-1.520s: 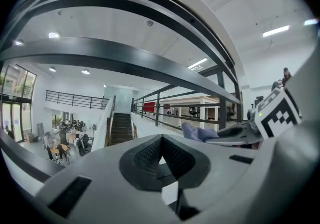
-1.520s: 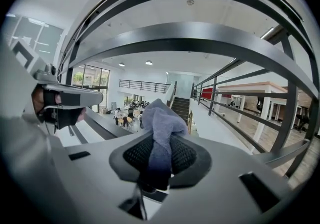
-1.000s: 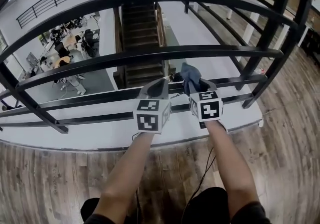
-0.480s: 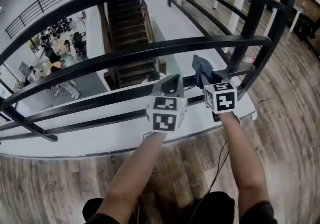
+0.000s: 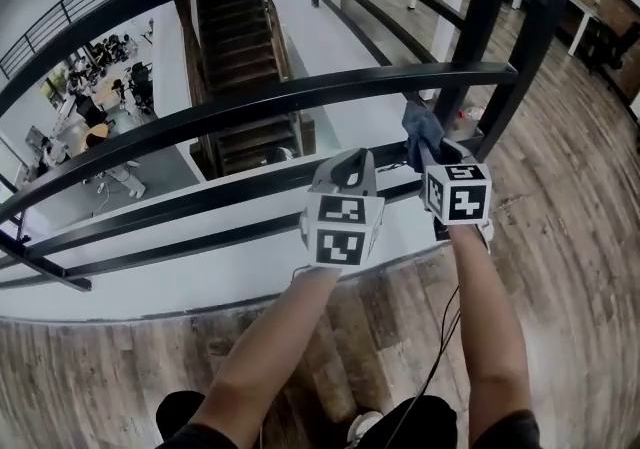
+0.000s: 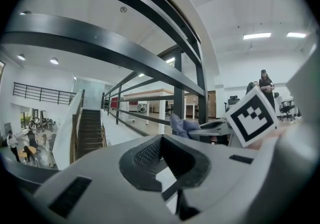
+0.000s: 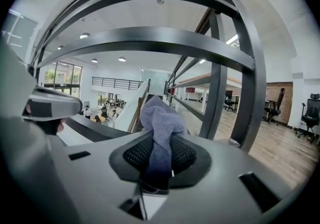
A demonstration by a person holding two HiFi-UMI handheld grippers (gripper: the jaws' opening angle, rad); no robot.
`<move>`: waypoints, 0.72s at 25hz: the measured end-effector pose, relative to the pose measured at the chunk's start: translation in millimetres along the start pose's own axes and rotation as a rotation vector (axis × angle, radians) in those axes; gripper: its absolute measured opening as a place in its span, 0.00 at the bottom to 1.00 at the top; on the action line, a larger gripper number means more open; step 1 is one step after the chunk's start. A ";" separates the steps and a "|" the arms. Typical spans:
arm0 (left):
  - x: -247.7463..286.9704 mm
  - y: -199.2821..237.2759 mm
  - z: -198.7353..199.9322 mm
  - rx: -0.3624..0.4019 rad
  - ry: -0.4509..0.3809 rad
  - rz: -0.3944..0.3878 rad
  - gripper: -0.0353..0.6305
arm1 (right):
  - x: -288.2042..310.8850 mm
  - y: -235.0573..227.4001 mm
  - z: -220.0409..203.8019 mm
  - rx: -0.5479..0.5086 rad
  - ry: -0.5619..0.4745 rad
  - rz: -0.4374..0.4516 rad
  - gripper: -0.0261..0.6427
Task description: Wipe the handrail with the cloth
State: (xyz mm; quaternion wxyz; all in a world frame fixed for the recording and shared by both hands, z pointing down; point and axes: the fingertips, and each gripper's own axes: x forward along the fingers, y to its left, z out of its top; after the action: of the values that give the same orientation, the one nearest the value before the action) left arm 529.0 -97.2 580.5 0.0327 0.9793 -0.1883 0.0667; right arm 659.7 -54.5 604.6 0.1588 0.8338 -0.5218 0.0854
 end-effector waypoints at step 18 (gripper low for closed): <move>40.1 -55.3 10.5 0.012 0.006 -0.035 0.06 | 1.5 -133.9 -15.7 0.011 0.032 -0.127 0.16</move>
State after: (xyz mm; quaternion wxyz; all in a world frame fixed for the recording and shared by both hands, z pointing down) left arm 587.8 -61.5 573.7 0.0284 0.9824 -0.1708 0.0701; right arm 780.9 4.0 596.2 0.1677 0.8645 -0.4649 0.0913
